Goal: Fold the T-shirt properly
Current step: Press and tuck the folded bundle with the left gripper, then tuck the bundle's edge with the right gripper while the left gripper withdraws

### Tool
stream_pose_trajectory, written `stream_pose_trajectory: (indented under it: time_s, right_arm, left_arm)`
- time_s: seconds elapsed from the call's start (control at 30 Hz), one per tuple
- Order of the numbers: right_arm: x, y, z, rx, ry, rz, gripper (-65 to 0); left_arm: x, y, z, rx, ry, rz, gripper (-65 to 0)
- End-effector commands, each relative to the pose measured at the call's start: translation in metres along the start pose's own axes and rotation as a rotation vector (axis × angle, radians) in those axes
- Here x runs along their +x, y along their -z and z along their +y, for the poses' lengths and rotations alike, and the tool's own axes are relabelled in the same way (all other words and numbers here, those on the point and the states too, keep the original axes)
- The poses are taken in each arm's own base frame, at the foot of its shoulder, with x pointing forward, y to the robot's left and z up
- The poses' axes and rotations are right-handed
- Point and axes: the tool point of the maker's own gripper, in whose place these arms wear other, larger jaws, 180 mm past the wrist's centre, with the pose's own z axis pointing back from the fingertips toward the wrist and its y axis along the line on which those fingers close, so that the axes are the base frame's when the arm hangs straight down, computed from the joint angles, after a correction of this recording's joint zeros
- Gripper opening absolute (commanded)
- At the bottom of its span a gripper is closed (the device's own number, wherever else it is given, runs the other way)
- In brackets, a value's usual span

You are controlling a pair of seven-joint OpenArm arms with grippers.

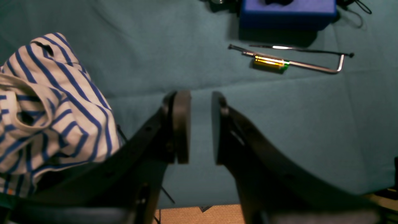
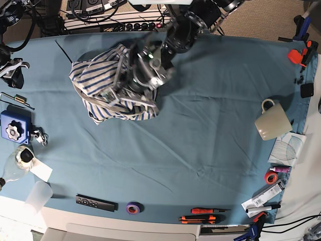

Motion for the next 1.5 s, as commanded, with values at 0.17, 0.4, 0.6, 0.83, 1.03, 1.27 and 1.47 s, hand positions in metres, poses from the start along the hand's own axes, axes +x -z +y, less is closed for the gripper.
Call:
stream_pose_trajectory:
  time_s: [0.17, 0.4, 0.6, 0.83, 1.03, 1.27, 1.47]
  right_arm:
    - [0.021, -0.005, -0.002, -0.003, -0.031, -0.069, -52.5]
    - [0.024, -0.005, -0.002, -0.003, -0.031, -0.09, -52.5]
    - [0.024, -0.005, -0.002, -0.002, -0.033, -0.091, -52.5]
    - [0.026, -0.005, -0.001, -0.001, -0.033, -0.101, -52.5]
    - [0.027, -0.006, -0.001, -0.001, -0.033, -0.105, -52.5]
    - [0.031, -0.005, 0.006, 0.037, -0.025, -0.128, -52.5]
    - [0.03, 0.008, 0.028, 0.107, -0.055, -0.112, -52.5]
  left_arm:
    - [-0.003, -0.006, 0.024, -0.062, -0.121, -0.009, -65.0]
    - [-0.011, -0.014, 0.028, -0.114, -0.206, 0.002, -65.0]
    - [-0.008, -0.028, 0.024, -0.103, -0.221, -0.029, -65.0]
    - [-0.032, -0.032, 0.038, -0.053, -0.179, 0.01, -65.0]
    - [-0.07, -0.036, 0.063, 0.025, -0.176, 0.095, -65.0]
    - [-0.068, -0.05, 0.077, 0.076, -0.157, 0.07, -65.0]
    - [-0.063, -0.059, 0.085, 0.107, -0.184, 0.04, -65.0]
